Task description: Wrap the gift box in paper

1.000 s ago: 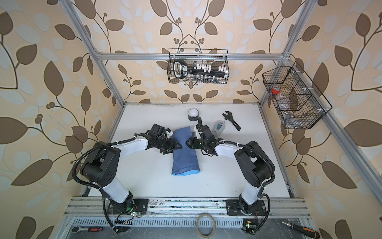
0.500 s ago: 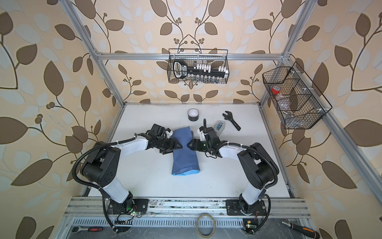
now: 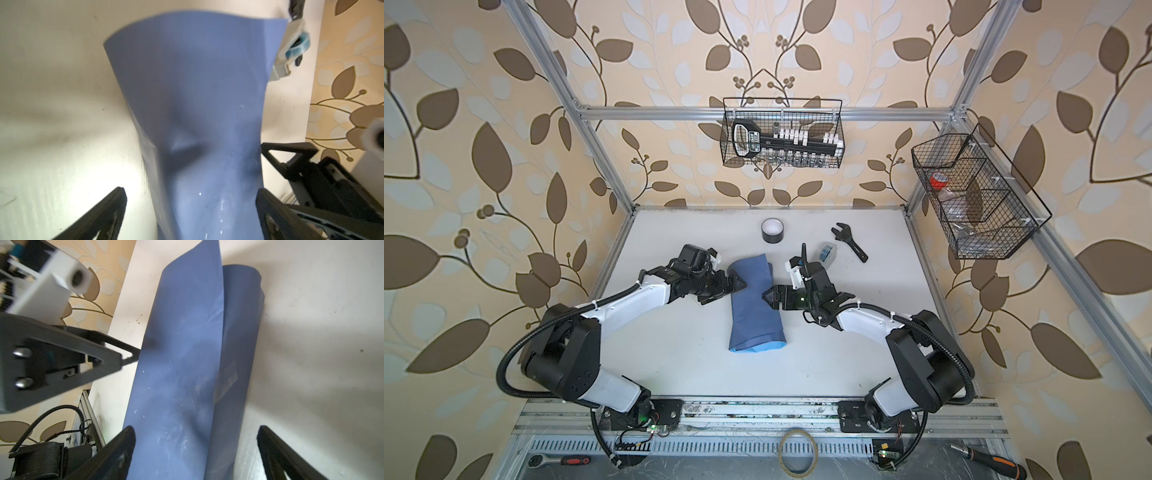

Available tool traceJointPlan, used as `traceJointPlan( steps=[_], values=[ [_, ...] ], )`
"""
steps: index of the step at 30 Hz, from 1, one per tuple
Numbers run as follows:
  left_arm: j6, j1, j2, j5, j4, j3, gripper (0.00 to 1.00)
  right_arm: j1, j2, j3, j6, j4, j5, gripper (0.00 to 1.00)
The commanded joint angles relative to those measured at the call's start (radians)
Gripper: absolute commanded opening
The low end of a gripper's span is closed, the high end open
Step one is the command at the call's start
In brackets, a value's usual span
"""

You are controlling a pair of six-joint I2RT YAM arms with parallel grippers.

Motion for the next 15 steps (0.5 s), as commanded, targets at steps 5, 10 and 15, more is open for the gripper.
traceJointPlan(
  steps=[5, 10, 15],
  values=[
    [-0.038, -0.002, 0.025, 0.051, 0.017, -0.005, 0.86, 0.016, 0.072, -0.002, -0.003, 0.05, -0.014, 0.85],
    [-0.031, -0.023, 0.087, 0.117, 0.039, 0.027, 0.76, 0.022, 0.059, -0.064, 0.033, 0.111, -0.059, 0.78],
    [-0.028, -0.033, 0.129, 0.166, 0.055, 0.048, 0.75, 0.027, 0.017, -0.126, 0.071, 0.157, -0.083, 0.75]
  ],
)
